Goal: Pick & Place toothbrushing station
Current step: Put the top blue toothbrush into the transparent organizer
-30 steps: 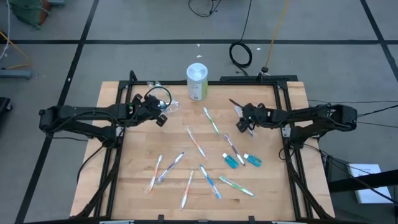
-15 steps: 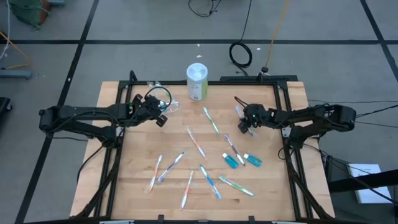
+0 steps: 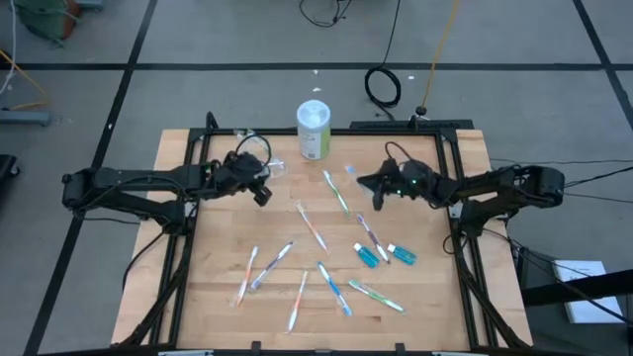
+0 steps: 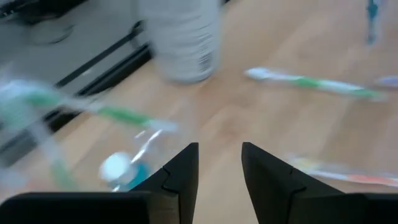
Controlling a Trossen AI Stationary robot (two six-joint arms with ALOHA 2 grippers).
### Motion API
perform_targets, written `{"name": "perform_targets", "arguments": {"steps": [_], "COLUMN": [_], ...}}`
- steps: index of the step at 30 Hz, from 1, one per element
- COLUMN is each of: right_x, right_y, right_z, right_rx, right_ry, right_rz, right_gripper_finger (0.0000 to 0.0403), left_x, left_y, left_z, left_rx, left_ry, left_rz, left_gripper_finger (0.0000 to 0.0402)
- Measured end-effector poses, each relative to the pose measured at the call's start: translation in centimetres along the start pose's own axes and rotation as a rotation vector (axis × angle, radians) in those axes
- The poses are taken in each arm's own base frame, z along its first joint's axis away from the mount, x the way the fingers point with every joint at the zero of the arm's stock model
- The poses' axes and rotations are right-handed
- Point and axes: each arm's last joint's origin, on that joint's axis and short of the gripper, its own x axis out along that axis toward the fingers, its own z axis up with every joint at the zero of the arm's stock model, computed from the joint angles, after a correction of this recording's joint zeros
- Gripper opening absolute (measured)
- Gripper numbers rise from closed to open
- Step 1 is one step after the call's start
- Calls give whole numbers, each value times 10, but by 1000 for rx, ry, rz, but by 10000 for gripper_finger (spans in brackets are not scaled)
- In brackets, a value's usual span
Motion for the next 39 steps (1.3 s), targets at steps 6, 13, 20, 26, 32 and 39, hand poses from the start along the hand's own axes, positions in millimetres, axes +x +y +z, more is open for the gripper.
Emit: {"name": "perform_targets", "arguments": {"steps": [6, 13, 20, 26, 32, 39], "right_x": [-5, 3, 28, 51, 74, 79], "right_y": [42, 77, 97, 101, 105, 103], "right_z": [22, 40, 38, 33, 28, 25], "right_rx": [-39, -100, -194, -183, -173, -173], "right_ry": [-281, -364, -342, -303, -279, -268], "right_rz": [253, 346, 313, 308, 309, 302], "right_gripper_finger": [1, 1, 1, 0, 0, 1], "left_x": [0, 10, 27, 28, 27, 28], "left_y": [-18, -52, -75, -78, -81, -80], "left_z": [16, 34, 32, 33, 32, 30], "left_rx": [103, 243, 278, 267, 275, 240], "left_ry": [-154, -416, -502, -529, -530, -494], "left_rz": [-240, -526, -654, -662, -671, -674], "left_gripper_finger": [129, 129, 129, 129, 129, 112]}}
